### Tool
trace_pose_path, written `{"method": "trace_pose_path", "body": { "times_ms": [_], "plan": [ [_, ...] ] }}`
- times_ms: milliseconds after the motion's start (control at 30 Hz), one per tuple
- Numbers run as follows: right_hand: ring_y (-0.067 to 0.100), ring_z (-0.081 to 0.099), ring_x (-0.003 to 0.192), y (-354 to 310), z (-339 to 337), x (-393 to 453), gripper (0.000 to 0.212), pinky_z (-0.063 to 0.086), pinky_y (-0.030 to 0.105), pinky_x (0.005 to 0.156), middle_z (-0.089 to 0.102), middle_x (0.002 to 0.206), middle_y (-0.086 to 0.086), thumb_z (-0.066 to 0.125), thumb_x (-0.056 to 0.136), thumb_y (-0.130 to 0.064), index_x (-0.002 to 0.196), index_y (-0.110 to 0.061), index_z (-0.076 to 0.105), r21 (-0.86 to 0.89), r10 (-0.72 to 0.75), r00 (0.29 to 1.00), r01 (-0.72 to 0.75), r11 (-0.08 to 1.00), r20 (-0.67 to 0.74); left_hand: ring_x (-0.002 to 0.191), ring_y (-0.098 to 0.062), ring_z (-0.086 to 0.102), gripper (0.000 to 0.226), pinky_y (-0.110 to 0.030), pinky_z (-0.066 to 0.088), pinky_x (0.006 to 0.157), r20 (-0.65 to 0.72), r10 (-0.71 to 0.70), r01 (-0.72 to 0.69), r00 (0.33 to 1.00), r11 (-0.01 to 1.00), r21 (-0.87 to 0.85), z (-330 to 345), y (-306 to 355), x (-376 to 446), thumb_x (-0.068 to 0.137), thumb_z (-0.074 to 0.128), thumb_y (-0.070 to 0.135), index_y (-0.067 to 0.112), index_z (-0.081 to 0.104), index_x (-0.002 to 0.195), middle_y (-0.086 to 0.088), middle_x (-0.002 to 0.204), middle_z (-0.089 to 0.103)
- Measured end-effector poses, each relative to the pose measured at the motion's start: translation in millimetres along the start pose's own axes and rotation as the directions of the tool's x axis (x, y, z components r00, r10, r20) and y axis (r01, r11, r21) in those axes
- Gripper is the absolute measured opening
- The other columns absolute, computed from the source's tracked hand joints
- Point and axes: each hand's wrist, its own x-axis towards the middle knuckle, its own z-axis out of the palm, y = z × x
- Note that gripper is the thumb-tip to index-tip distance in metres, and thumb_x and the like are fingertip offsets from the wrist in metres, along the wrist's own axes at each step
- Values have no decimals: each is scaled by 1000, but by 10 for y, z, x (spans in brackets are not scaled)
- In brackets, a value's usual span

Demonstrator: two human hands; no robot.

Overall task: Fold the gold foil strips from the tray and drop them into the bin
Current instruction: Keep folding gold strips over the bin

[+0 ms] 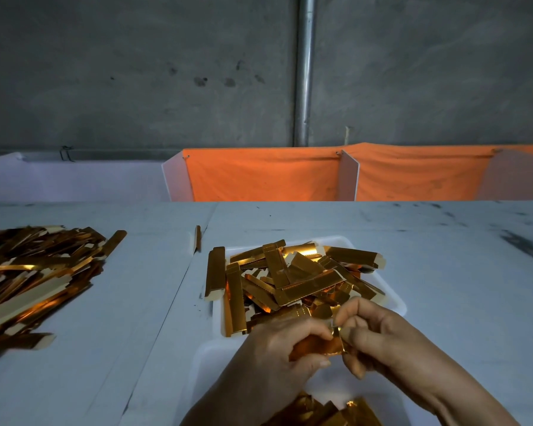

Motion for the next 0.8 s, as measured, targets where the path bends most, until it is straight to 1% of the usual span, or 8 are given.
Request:
{"method": "trace_pose_path", "body": {
  "times_ms": [67,133,233,300,400,500,633,800],
  "plan": [
    [20,55,49,3,-13,-6,20,45,22,49,54,57,10,62,73,-10,92,-3,59,-64,-29,999,30,998,17,110,21,39,31,-3,36,88,0,70,-70,998,994,84,15,-20,4,87,56,39,30,63,115,19,123,59],
    [20,57,51,1,-14,-14,18,46,23,50,56,60,12,71,76,-10,90,-4,62,-30,-41,998,42,999,54,111,20,42,29,-3,35,90,-21,82,-80,996,994,77,6,-32,11,86,57,37,27,65,113,17,122,61],
    [20,55,49,-20,4,-21,21,47,24,49,55,62,13,79,75,-19,88,-7,68,186,-31,990,5,983,140,109,8,55,27,-9,43,90,-92,15,-30,996,987,-160,-15,-60,-1,81,64,36,34,67,108,23,115,64],
    [17,50,45,-22,-4,-24,31,45,23,46,50,60,10,86,67,-23,90,-8,70,273,-47,984,-2,962,172,108,4,59,27,-11,44,90,-85,-26,1,996,960,-280,-18,-57,-14,79,67,37,43,66,106,27,113,64],
    [14,46,42,-20,7,-28,36,41,21,43,45,58,7,87,64,-24,90,-7,71,301,-60,985,8,953,162,107,1,59,27,-15,48,88,-45,-58,42,997,951,-306,-14,-32,-25,78,67,44,49,64,104,27,112,63],
    [14,46,41,-8,51,-13,35,40,20,43,45,58,7,84,65,-27,88,-5,69,261,-41,993,11,965,108,104,4,59,26,-17,48,84,0,-133,127,991,944,-304,-25,-18,-26,77,65,47,52,60,102,26,107,65],
    [15,47,42,26,74,8,54,37,20,44,48,62,13,92,48,-41,84,-9,70,189,-43,996,28,982,75,100,5,60,23,-13,43,81,26,-160,160,987,939,-305,-24,-6,-18,80,65,43,49,56,100,25,102,67],
    [17,56,48,-4,13,-19,53,51,23,49,55,64,12,95,51,-28,94,-5,72,326,-11,987,-43,944,163,103,-3,63,24,-26,49,87,25,-167,164,986,915,-368,-17,-21,-10,77,69,42,42,60,99,16,103,69]
  ]
}}
